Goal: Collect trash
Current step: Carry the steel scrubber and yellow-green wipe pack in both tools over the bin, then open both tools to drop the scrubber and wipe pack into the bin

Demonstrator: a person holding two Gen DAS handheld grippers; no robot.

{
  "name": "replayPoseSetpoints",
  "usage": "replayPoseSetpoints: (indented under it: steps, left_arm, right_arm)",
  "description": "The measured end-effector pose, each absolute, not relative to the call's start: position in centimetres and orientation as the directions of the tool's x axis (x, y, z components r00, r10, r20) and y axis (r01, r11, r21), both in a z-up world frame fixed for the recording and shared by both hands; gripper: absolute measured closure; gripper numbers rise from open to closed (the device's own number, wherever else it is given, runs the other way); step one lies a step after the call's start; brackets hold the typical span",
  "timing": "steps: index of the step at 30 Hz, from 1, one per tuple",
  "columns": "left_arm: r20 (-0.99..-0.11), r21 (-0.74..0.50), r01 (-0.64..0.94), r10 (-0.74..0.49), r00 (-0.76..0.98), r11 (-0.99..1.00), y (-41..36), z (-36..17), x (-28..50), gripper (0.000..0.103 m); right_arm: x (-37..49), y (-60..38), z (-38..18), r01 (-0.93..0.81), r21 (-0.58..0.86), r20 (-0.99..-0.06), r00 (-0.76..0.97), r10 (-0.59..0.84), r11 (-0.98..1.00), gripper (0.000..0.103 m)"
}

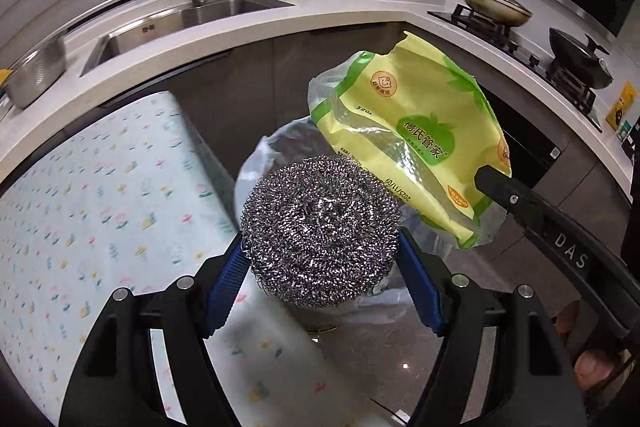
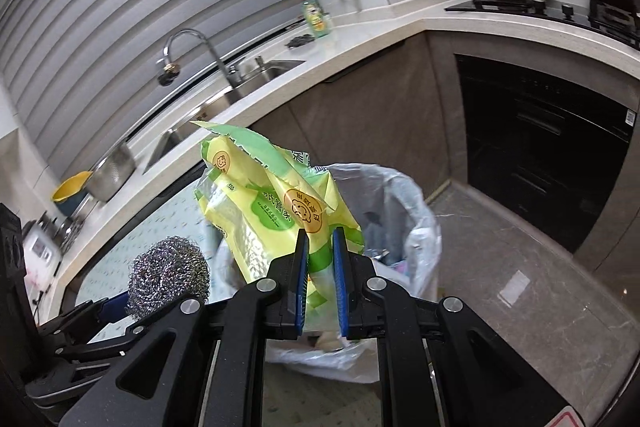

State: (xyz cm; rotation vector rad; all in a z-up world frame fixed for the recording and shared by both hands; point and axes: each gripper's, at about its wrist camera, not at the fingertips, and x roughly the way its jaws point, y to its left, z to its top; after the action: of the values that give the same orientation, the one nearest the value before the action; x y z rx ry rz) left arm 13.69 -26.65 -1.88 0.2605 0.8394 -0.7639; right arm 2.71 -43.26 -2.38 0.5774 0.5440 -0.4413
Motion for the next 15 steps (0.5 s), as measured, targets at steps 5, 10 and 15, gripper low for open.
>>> replayPoseSetpoints:
  steps: [5, 10, 15]
  left_arm:
    - [-0.765, -0.081, 0.707, -0.498, 0.408, 0.703, -28.6, -3.5, 14.8, 0.031]
    - [-0.754, -0.053, 0.682, -0.477, 0.451, 0.729, -28.6, -4.3, 15.3, 0.018]
    - [-0.743, -0.043, 0.65, -0.459, 0.487, 0.759, -27.4, -3.9, 15.5, 0.015]
  right_arm:
    - [3.8, -45.0, -3.8, 0.543, 0.387, -0.612, 0.756, -0.234, 0.745, 0.092]
    - [5.0, -45.0, -4.6, 0.538, 0.389, -0.624, 0.751, -0.216, 0.748, 0.079]
    - [5.2, -43.8, -4.4, 0.527, 0.361, -0.627, 0.748, -0.217, 0.769, 0.061]
